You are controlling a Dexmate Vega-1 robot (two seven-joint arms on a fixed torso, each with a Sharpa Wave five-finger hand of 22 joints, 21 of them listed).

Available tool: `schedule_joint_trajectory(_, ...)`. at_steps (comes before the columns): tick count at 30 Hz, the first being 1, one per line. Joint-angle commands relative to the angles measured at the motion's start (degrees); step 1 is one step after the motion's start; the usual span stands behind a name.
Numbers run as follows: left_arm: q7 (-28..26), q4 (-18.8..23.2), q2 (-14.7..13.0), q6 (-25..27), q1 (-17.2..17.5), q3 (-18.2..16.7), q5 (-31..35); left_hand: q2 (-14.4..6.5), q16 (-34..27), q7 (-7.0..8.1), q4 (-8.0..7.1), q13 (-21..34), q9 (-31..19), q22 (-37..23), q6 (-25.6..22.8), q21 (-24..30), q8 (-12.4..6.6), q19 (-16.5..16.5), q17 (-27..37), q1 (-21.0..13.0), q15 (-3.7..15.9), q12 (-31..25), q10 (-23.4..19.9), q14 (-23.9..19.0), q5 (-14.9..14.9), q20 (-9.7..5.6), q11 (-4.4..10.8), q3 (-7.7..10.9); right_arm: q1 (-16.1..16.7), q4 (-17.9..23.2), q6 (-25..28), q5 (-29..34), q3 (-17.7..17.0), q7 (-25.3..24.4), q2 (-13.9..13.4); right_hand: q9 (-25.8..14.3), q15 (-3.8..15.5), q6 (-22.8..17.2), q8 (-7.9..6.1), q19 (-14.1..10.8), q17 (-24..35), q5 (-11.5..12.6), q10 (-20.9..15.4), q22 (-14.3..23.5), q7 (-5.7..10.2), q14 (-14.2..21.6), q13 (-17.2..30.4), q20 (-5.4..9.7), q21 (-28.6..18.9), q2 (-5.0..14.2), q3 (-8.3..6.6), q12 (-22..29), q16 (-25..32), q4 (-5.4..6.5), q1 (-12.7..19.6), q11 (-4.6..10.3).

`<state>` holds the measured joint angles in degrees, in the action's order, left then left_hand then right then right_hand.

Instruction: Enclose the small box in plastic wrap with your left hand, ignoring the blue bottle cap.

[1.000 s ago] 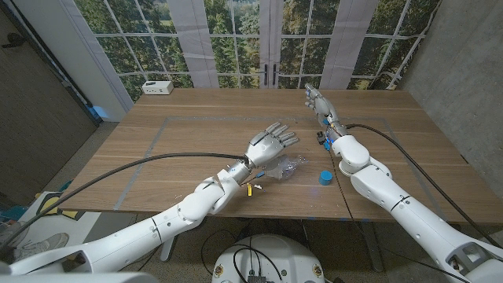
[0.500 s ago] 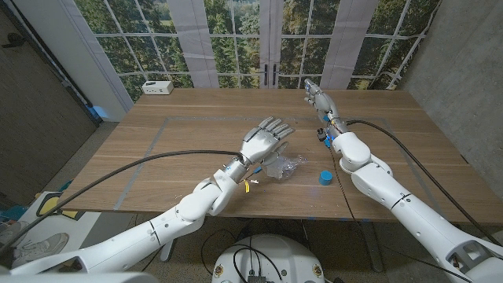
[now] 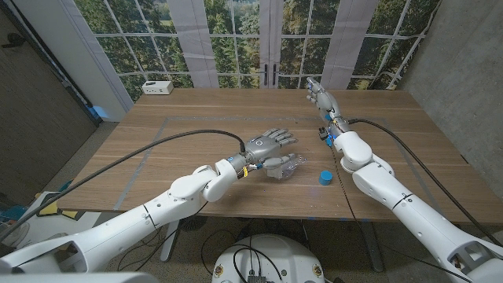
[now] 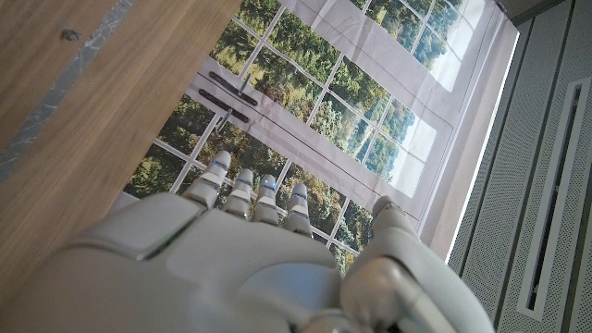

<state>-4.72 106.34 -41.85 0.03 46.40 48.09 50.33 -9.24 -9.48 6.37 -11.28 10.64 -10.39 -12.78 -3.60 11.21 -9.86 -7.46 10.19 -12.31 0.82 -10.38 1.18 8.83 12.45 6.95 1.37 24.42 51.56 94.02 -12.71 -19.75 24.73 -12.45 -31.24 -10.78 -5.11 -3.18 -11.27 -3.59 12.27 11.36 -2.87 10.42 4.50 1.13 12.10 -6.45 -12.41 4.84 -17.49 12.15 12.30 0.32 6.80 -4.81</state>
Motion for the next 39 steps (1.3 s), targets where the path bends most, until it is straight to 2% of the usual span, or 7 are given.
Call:
schedule_joint_trajectory(1, 9.23, 0.45, 0.03, -1.56, -2.28, 2.14, 3.2, -1.73, -0.18, 0.79, -0.06, -0.07, 0.09, 0.09, 4.87, -0.11, 0.29, -3.98, 0.18, 4.83, -0.17, 0.28, 5.05, 4.88, 1.01, -0.23, 0.38, 0.0, 0.35, -0.19, -0.37, -0.16, -0.35, -0.08, -0.07, -0.11, -0.21, -0.33, -0.07, -0.31, 0.02, 0.04, -0.27, 0.14, 0.25, 0.05, 0.1, -0.33, -0.05, -0.35, 0.1, 0.01, 0.24, 0.21, -0.02, -0.05)
schedule_joint_trajectory(6, 10.99, 0.69, 0.43, -0.63, -2.19, 2.62, 5.51, -1.67, -0.33, 0.96, -0.2, -0.13, 0.1, 0.24, 8.8, -0.2, 0.19, -7.51, 0.23, 9.01, -0.67, 0.3, 9.31, 8.47, 1.69, -0.37, 0.95, 0.09, 0.56, -0.4, -0.41, -0.55, -0.5, -0.2, 0.13, -0.11, -0.24, -0.34, -0.07, -0.21, 0.02, 0.04, -0.25, 0.13, 0.3, 0.05, 0.1, -0.42, 0.01, -0.38, 0.13, -0.01, 0.23, 0.22, -0.06, -0.02)
schedule_joint_trajectory(8, 11.78, 0.63, 0.47, -0.81, -2.34, 2.66, 5.64, -1.43, -0.15, 1.17, -0.36, -0.11, 0.11, 0.33, 13.43, -0.41, 0.41, -11.17, 0.28, 11.99, -1.17, 0.26, 13.25, 12.5, 2.2, -0.91, 1.16, -0.23, 0.57, -0.59, -0.68, -0.46, -0.47, -0.12, 0.13, -0.1, -0.22, -0.35, -0.07, -0.19, 0.03, 0.04, -0.22, 0.13, 0.31, 0.03, 0.1, -0.41, 0.03, -0.39, 0.14, -0.02, 0.22, 0.23, -0.08, 0.01)
schedule_joint_trajectory(13, 12.78, 0.6, 0.74, -0.01, -2.2, 2.88, 7.23, -1.12, -0.25, 1.29, -0.54, -0.08, 0.02, 0.26, 19.48, -0.47, 0.31, -16.41, 0.44, 13.43, -1.61, 0.33, 19.17, 18.0, 2.89, -1.01, 1.12, -1.6, 0.68, -0.35, -0.62, -0.2, -0.58, -0.38, -0.04, -0.1, -0.18, -0.33, -0.05, -0.15, 0.04, 0.05, -0.24, 0.13, 0.36, -0.03, 0.09, -0.32, 0.07, -0.39, 0.17, -0.03, 0.19, 0.28, -0.15, 0.06)
schedule_joint_trajectory(26, 20.0, 0.39, 1.48, 2.3, -3.09, 4.5, 10.74, -0.92, -0.41, 1.1, -0.66, 0.03, -0.07, 0.01, 27.69, -0.26, 0.41, -21.89, 0.61, 13.7, -2.11, 0.11, 25.37, 23.68, 3.71, -1.1, 0.58, -4.3, 0.54, -0.5, -0.73, -0.48, -0.5, 0.26, -0.15, -0.1, -0.26, -0.33, -0.03, -0.14, 0.03, 0.07, -0.32, 0.13, 0.31, -0.02, 0.08, -0.37, 0.11, -0.37, 0.18, -0.02, 0.16, 0.31, -0.2, 0.02)
schedule_joint_trajectory(33, 18.45, 0.55, 1.24, 2.65, -2.4, 4.5, 12.15, -0.87, -0.44, 0.81, -0.68, 0.1, -0.11, -0.1, 30.08, -0.16, 0.32, -23.6, 0.66, 13.75, -2.08, 0.07, 27.26, 25.58, 3.97, -0.97, 0.69, -5.33, 0.42, -0.33, -0.32, -0.39, -0.44, 0.19, -0.18, -0.1, -0.31, -0.29, 0.0, -0.09, 0.02, 0.08, -0.3, 0.13, 0.27, -0.03, 0.08, -0.41, 0.15, -0.34, 0.17, -0.04, 0.14, 0.32, -0.22, -0.01)
schedule_joint_trajectory(39, 20.32, 1.07, 1.27, 3.29, -2.51, 4.91, 13.74, -0.86, -0.53, 0.73, -0.69, 0.15, -0.13, -0.17, 31.28, -0.07, 0.23, -24.44, 0.69, 13.78, -2.26, 0.06, 28.39, 26.48, 4.12, -0.74, 0.62, -5.96, 0.79, 0.13, -0.17, -0.39, -0.59, -0.09, -0.34, -0.1, -0.35, -0.3, 0.0, -0.1, 0.02, 0.09, -0.27, 0.13, 0.28, -0.1, 0.08, -0.4, 0.17, -0.34, 0.18, -0.06, 0.1, 0.34, -0.24, -0.02)
